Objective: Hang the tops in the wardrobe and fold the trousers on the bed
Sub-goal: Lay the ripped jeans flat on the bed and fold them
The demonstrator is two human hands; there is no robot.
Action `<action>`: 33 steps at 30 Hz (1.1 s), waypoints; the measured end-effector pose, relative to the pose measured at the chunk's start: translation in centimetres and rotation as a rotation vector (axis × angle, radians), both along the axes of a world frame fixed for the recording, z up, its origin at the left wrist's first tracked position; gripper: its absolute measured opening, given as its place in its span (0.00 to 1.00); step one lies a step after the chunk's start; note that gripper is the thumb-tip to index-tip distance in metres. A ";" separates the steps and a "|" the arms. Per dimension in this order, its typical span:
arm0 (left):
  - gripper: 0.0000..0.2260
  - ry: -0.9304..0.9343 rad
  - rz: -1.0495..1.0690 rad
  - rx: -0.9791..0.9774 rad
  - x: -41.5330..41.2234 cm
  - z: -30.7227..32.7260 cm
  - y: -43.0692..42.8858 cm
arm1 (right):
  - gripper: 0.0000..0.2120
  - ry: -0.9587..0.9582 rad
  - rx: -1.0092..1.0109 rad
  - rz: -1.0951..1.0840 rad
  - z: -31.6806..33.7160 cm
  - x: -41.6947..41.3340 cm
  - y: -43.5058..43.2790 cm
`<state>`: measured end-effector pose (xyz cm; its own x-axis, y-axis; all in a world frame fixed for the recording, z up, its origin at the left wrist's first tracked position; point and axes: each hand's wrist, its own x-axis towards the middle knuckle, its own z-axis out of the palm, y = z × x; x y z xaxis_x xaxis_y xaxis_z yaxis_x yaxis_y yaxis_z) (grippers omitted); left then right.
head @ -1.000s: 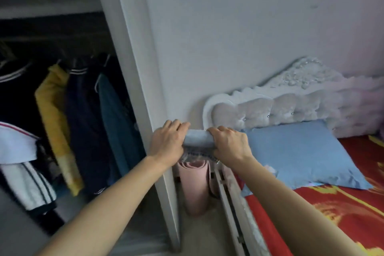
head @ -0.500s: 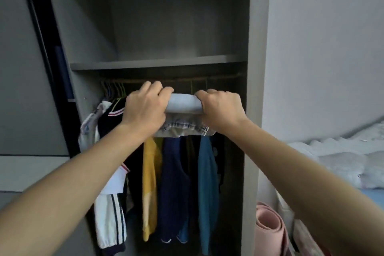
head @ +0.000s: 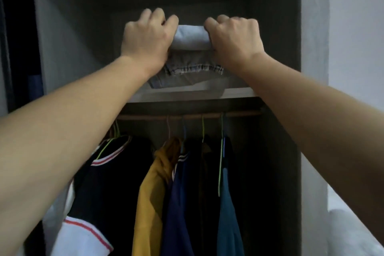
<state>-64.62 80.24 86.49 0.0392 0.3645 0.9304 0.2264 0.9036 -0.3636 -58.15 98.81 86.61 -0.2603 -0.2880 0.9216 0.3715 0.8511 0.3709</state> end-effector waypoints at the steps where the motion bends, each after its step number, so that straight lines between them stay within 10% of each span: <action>1: 0.18 0.008 -0.007 -0.002 -1.7 0.6 1.2 | 0.16 0.010 0.002 -0.017 0.5 -1.6 1.2; 16: 0.15 -0.104 -0.066 -0.193 -21.4 4.1 15.0 | 0.15 -0.148 0.073 -0.261 3.7 -18.2 13.5; 21: 0.19 -0.518 -0.260 -0.480 -23.1 1.8 16.6 | 0.20 -0.588 -0.174 -0.339 1.3 -17.9 14.6; 33: 0.13 -1.242 -0.642 -0.518 -24.0 2.3 12.1 | 0.35 -0.898 -0.574 -0.184 2.4 -16.1 9.0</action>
<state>-88.66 92.37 88.81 -0.3831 0.8850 0.2645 0.9237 0.3659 0.1137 -74.27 107.76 88.97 -0.9030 0.2383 0.3576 0.3025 0.9436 0.1350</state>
